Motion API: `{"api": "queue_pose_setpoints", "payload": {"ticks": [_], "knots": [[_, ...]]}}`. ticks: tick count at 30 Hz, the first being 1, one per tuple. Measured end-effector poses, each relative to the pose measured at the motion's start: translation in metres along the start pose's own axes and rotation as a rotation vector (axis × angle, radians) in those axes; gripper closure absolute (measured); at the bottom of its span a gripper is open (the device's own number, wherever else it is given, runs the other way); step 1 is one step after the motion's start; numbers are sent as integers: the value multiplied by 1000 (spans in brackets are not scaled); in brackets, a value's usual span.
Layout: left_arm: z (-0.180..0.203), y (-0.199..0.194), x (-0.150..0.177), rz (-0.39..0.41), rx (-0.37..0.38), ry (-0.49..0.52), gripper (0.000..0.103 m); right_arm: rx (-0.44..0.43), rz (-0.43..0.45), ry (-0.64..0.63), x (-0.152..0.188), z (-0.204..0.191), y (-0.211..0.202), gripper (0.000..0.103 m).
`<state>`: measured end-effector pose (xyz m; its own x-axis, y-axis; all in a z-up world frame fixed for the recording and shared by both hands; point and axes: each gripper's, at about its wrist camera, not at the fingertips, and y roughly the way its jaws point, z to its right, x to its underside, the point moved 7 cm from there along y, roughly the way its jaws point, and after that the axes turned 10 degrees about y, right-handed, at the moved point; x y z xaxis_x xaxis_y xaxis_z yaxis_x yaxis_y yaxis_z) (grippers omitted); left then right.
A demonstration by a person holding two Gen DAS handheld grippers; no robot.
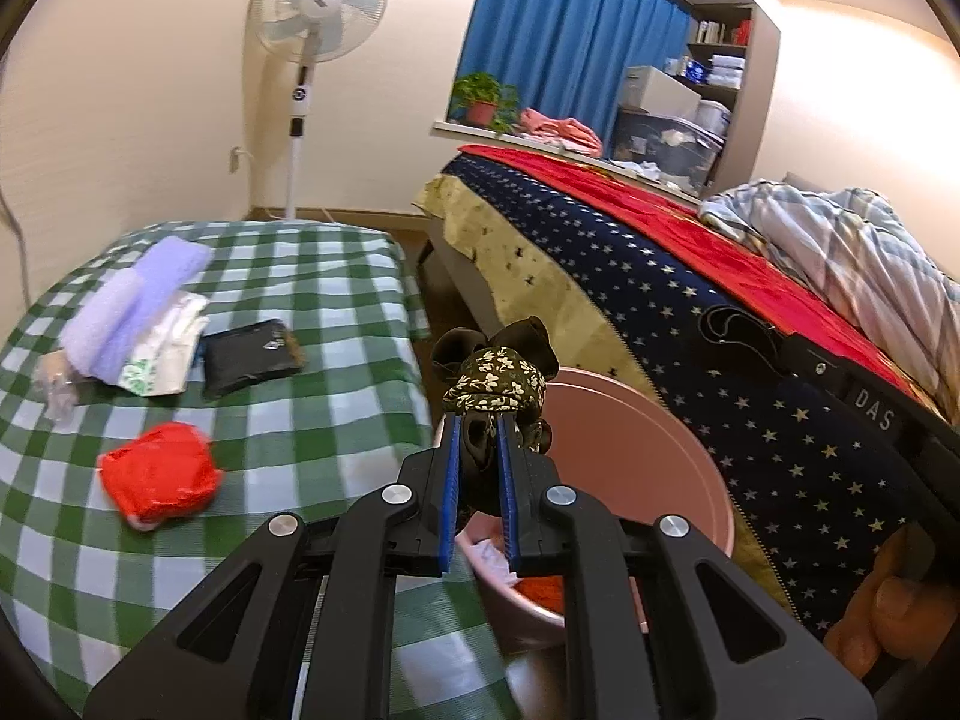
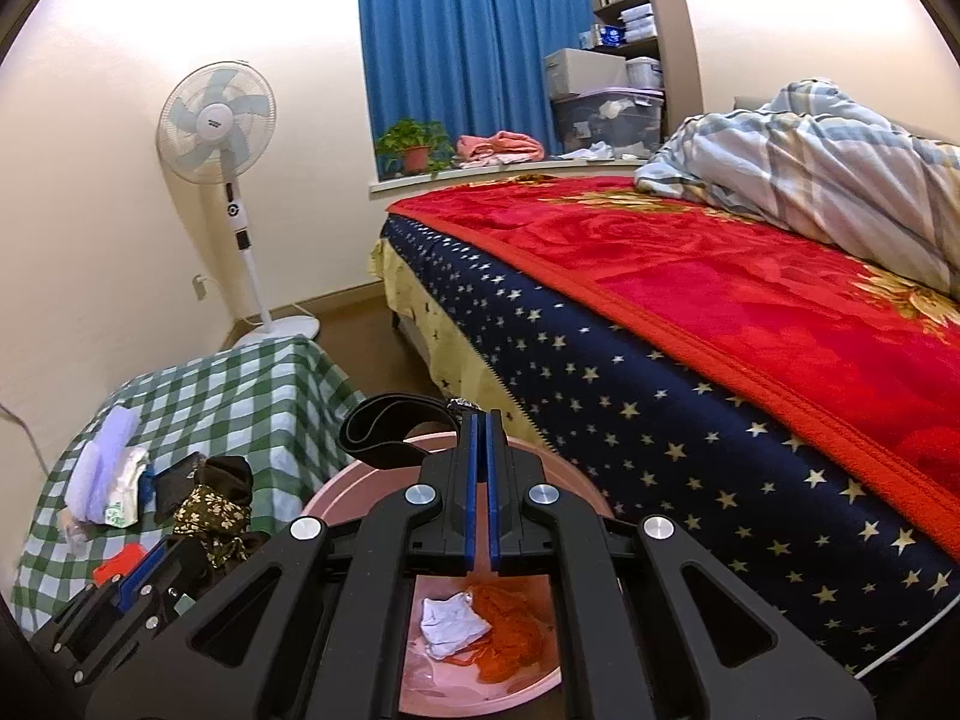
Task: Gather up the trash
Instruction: 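Carry the floral cloth with the left gripper while the right gripper carries the strap to the bin, then open the left gripper over the pink bin while the right gripper releases the strap inside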
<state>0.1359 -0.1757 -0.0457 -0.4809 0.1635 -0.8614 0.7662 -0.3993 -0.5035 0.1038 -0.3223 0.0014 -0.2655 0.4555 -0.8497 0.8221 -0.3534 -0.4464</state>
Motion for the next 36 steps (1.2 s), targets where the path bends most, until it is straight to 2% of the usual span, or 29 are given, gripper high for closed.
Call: {"api": "queue_pose_setpoints", "payload": {"ticks": [8,22,26,28,30,36], "knots": [[20,14,1,-13,44,20,91,40,-12,17,1,14,8,100],[31,28,3,-34,64,30,91,47,-27,27,3,21,13,99],[30,32,3,-42,66,18,86,47,-43,35,4,23,14,94],[29,33,3,-46,66,12,82,46,-49,39,5,24,14,84],[28,32,2,-44,63,15,82,47,-48,41,5,24,14,66],[22,24,-1,-29,47,14,82,28,-52,33,5,19,9,63]]}}
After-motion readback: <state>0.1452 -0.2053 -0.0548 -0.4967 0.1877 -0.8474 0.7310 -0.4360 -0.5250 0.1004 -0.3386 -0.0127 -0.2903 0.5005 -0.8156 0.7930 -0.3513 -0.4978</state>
